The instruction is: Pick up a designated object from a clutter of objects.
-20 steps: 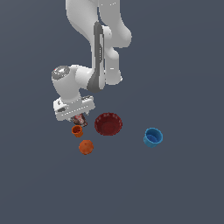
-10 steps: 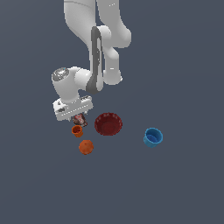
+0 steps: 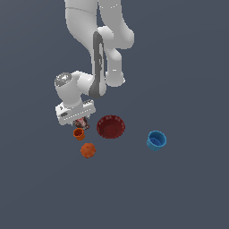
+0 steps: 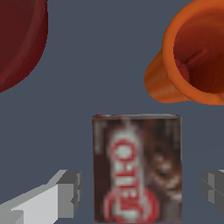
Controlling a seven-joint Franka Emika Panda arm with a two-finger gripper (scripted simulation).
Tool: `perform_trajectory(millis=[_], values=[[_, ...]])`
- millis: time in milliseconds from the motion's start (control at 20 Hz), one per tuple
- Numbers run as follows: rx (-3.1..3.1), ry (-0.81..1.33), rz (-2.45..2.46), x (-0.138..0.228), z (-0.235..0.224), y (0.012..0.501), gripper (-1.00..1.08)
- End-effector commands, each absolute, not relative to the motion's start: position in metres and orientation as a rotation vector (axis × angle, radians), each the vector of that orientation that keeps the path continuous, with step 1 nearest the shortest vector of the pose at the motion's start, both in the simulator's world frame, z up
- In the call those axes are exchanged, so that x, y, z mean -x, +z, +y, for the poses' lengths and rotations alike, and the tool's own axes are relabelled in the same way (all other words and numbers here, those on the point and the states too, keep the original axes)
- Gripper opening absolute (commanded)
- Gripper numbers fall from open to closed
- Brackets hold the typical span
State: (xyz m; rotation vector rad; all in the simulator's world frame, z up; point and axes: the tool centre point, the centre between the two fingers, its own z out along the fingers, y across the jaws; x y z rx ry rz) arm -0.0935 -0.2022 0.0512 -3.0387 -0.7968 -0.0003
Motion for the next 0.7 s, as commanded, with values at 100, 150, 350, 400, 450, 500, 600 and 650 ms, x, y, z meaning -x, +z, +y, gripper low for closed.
perform_trajectory(millis=[100, 150, 350, 400, 450, 500, 600, 650], values=[[3.038, 0.000, -0.798, 0.094, -0.202, 0.031, 1.00], [3.038, 0.000, -0.798, 0.094, -0.202, 0.028, 1.00], [3.038, 0.000, -0.799, 0.094, -0.202, 0.018, 1.00], [3.038, 0.000, -0.800, 0.094, -0.202, 0.017, 1.00], [3.038, 0.000, -0.800, 0.094, -0.202, 0.016, 1.00], [3.038, 0.000, -0.800, 0.094, -0.202, 0.016, 1.00], [3.038, 0.000, -0.800, 0.094, -0.202, 0.016, -1.00], [3.038, 0.000, -0.800, 0.094, -0.202, 0.016, -1.00]])
